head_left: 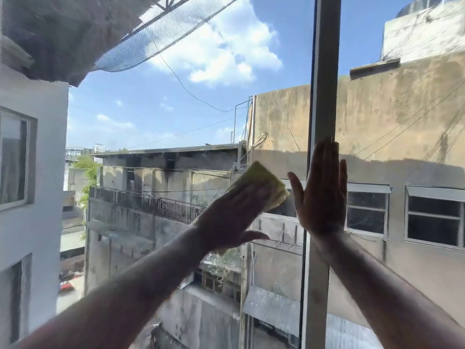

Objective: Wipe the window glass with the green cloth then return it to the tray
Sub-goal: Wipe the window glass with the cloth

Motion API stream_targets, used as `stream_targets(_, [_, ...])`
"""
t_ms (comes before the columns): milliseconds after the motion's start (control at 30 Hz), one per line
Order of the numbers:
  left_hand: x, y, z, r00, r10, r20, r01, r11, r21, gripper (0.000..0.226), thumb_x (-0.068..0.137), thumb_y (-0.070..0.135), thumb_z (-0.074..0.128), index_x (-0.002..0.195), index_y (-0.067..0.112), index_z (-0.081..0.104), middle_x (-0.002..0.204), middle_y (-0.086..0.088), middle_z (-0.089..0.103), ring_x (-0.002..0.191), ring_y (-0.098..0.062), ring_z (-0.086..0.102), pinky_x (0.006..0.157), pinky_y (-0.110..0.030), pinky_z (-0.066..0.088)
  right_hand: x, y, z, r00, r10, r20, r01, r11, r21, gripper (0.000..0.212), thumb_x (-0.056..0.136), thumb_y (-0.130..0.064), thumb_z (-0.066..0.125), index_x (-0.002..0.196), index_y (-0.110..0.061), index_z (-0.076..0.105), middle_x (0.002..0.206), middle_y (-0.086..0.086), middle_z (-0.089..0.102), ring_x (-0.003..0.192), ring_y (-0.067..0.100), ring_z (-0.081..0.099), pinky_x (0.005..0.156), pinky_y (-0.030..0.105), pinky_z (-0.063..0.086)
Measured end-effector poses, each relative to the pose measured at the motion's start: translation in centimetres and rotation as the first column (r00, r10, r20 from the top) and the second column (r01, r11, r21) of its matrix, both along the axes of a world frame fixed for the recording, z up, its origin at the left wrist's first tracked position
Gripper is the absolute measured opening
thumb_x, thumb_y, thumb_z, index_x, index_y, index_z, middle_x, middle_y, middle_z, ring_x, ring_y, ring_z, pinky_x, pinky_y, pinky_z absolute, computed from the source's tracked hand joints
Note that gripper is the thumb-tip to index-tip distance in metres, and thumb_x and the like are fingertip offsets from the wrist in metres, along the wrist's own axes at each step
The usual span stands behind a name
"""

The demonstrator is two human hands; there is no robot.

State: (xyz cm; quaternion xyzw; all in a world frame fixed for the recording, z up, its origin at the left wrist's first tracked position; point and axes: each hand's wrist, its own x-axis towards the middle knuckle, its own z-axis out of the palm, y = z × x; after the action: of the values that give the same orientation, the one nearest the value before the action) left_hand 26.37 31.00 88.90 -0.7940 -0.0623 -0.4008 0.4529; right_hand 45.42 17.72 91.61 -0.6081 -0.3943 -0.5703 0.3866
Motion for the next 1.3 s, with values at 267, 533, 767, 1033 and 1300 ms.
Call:
stream_targets(267, [-4.5,1.1,7.5,0.681,0.233,0.694,0.061,0.927,-0.371,0.091,0.103,0.068,0.014,0.164,0.001,0.017,0.174,-0.019,0.019,0.163,-0.032,0.018,0.132,-0.051,0.022,0.2,0.2,-0.1,0.999,0.033,0.011,-0.033,0.999,-0.003,0.093,0.108,-0.07,0.014,0.168,0.0,0.01,0.179,0.017,0.007,0.168,0.028,0.007,0.136,0.053,0.019])
stream_targets(533, [-1.5,-0.1,5.7,0.954,0.184,-0.235,-0.111,0.95,0.293,0.094,0.103,0.073,0.019,0.165,0.003,0.013,0.173,-0.02,0.014,0.163,-0.032,0.016,0.135,-0.049,0.013,0.2,0.1,-0.2,0.999,0.037,0.038,-0.038,0.999,0.03,0.094,0.107,-0.07,0.018,0.167,0.002,0.015,0.177,0.021,0.014,0.167,0.032,0.014,0.134,0.056,0.022])
stream_targets(767, [-6.5,2.4,10.3,0.7,0.24,0.672,-0.008,0.944,-0.329,0.091,0.104,0.07,0.014,0.165,0.002,0.014,0.174,-0.019,0.019,0.163,-0.032,0.017,0.134,-0.05,0.019,0.4,0.4,-0.2,0.998,0.061,0.023,-0.062,0.997,0.04,0.095,0.106,-0.073,0.018,0.168,-0.001,0.012,0.179,0.018,0.01,0.168,0.028,0.01,0.135,0.055,0.019])
stream_targets(1033, [-4.7,3.3,-1.2,0.918,0.193,-0.347,-0.065,0.936,0.346,0.1,0.1,0.078,0.025,0.166,0.005,0.008,0.176,-0.018,0.003,0.165,-0.03,0.004,0.135,-0.049,0.012,0.5,0.6,-0.3,0.999,0.039,0.029,-0.041,0.998,0.049,0.093,0.108,-0.071,0.022,0.168,-0.001,0.012,0.179,0.018,0.011,0.168,0.029,0.011,0.135,0.055,0.02])
stream_targets(1300, [-2.1,1.0,-3.4,0.976,0.085,0.201,-0.076,0.996,-0.05,0.098,0.1,0.076,0.024,0.165,0.004,0.015,0.176,-0.017,0.011,0.165,-0.028,0.009,0.135,-0.048,0.012,0.4,0.5,-0.3,1.0,0.012,0.027,-0.013,0.999,0.036,0.093,0.108,-0.071,0.021,0.168,-0.001,0.011,0.179,0.018,0.009,0.168,0.029,0.01,0.136,0.052,0.017])
